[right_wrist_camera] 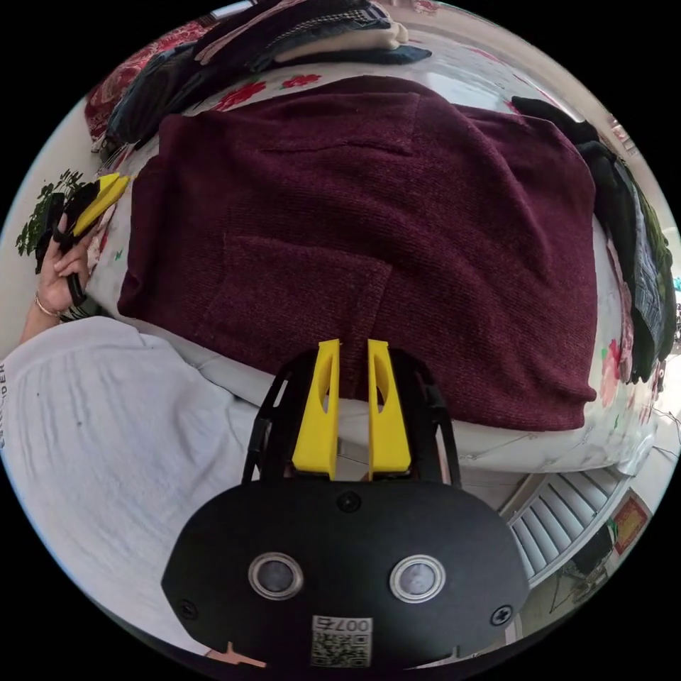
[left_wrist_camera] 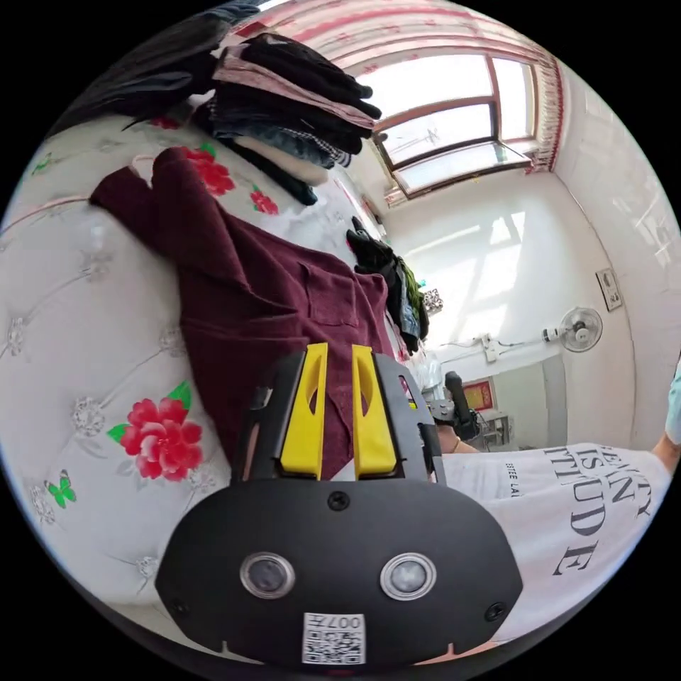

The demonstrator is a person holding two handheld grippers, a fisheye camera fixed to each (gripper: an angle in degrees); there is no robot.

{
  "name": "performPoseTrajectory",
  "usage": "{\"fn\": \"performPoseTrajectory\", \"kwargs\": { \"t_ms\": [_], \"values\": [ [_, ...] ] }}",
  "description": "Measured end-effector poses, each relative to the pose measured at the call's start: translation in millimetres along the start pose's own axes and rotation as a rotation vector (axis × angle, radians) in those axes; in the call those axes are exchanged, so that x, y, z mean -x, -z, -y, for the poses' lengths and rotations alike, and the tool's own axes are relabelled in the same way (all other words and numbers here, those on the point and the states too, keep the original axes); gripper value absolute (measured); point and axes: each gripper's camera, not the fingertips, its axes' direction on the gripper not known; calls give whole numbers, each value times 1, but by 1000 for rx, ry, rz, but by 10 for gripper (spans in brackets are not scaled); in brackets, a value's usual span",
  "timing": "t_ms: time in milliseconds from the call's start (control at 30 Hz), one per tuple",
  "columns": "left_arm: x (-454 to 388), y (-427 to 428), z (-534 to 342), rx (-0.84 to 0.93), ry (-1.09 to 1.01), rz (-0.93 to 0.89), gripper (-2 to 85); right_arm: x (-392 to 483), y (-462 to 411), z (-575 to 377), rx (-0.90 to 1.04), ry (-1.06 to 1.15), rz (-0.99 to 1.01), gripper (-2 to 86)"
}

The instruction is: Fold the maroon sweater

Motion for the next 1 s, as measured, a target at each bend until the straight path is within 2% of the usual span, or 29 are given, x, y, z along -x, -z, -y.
{"fn": "performPoseTrajectory", "kwargs": {
  "t_ms": [133,200,300,433,567,633,733,833,900,1000],
  "values": [
    [6,40,-22,-105,19,206,54,-12,-21,4,-13,-64,38,80],
    [47,60,-33,-111,179,285,65,-15,-29,5,-25,-77,41,80],
    [91,59,-40,-119,320,221,94,-21,-42,8,-28,-85,41,80],
    [120,17,-26,-40,386,114,116,-32,-57,15,-16,-85,51,80],
    [136,-5,-8,3,422,140,72,-48,-69,13,-28,-76,83,79],
    [131,6,-7,-30,405,135,60,-57,-73,12,-35,-88,104,78],
    [113,53,-27,-180,396,181,35,-66,-80,11,-42,-96,109,78],
    [96,122,-63,-355,426,319,30,-73,-87,9,-57,-114,104,76],
    [80,168,-82,-429,394,510,33,-76,-90,8,-63,-114,96,74],
    [82,198,-98,-424,384,680,50,-82,-95,8,-55,-95,82,70]
  ]
}}
